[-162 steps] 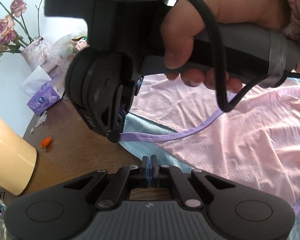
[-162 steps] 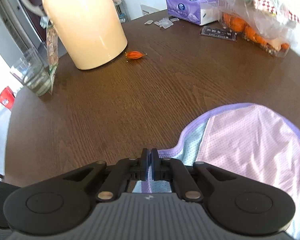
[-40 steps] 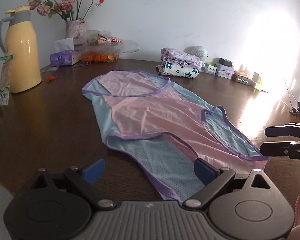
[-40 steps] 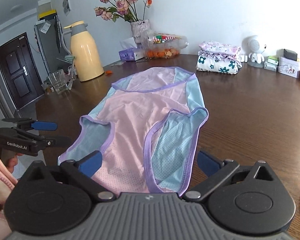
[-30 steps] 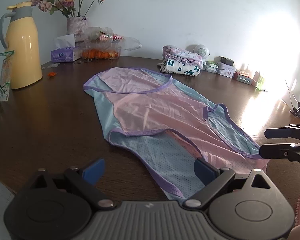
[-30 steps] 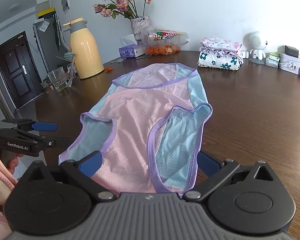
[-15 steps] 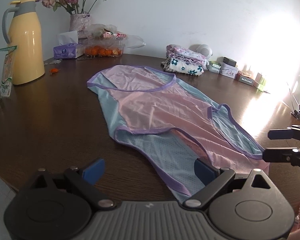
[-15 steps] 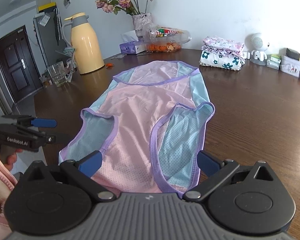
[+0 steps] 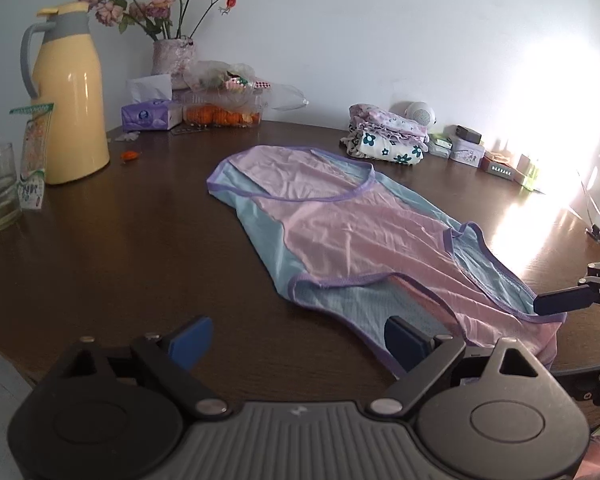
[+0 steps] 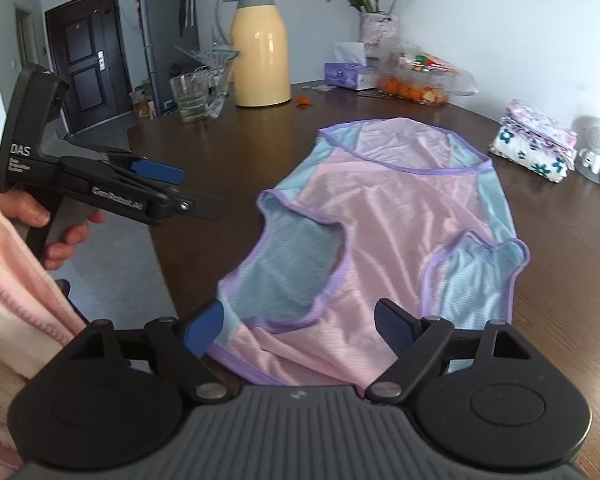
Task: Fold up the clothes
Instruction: 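Pinch the leg-opening trim with the right gripper while the left gripper pinches the waistband edge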
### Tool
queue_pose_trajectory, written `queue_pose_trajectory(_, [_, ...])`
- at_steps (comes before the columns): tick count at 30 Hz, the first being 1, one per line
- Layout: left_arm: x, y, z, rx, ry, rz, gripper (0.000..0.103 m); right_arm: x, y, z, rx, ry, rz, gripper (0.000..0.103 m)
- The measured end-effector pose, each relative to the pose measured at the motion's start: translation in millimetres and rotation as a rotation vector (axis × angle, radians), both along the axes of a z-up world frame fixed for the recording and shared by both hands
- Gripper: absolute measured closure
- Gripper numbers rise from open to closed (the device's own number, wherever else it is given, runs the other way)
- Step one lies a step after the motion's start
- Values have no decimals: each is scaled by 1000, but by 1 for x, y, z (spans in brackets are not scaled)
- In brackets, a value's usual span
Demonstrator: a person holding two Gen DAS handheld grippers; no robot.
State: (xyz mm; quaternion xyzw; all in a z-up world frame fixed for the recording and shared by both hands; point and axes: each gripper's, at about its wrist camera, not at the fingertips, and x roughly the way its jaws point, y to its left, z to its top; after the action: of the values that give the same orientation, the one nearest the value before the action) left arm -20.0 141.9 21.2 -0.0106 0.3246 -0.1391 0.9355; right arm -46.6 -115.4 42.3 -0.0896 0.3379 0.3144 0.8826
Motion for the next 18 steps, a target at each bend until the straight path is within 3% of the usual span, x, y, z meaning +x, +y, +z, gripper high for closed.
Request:
queue_pose_trajectory(12, [-5, 2, -18, -74, 34, -28, 11, -7, 11, -13, 41, 50, -5, 20])
queue_pose_trajectory(16, [-7, -2, -20, -80, 42, -30, 10, -8, 7, -13, 59, 37, -15, 0])
queue_pose_trajectory(18, [-8, -4, -19, -79, 44, -31, 10, -7, 4, -13, 70, 34, -18, 0])
